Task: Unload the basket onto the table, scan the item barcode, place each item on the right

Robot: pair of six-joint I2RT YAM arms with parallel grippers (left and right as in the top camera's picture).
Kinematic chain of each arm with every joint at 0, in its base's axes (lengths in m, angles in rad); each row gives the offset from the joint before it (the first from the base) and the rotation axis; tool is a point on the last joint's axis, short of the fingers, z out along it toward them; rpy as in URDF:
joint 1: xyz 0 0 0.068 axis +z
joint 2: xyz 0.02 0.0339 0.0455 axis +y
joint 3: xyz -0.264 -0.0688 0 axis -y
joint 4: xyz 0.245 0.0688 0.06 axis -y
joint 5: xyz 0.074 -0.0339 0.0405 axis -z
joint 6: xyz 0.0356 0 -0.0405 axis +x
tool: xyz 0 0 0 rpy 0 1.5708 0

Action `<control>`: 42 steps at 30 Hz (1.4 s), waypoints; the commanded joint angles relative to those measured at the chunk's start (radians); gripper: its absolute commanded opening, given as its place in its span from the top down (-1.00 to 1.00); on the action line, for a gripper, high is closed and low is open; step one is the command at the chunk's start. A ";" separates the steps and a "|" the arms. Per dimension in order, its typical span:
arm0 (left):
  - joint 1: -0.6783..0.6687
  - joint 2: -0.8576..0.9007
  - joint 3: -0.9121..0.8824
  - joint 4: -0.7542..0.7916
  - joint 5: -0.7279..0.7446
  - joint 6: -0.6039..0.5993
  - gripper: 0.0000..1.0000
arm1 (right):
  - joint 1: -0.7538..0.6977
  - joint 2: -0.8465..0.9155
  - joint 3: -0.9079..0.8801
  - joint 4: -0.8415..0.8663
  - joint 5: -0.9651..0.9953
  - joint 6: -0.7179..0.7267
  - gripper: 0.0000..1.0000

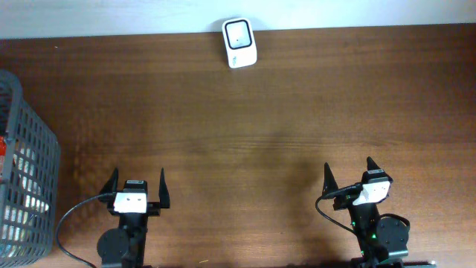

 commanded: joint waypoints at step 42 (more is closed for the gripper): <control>0.000 -0.005 -0.002 0.019 -0.003 0.020 -0.98 | -0.006 -0.004 -0.005 -0.004 -0.009 0.001 -0.97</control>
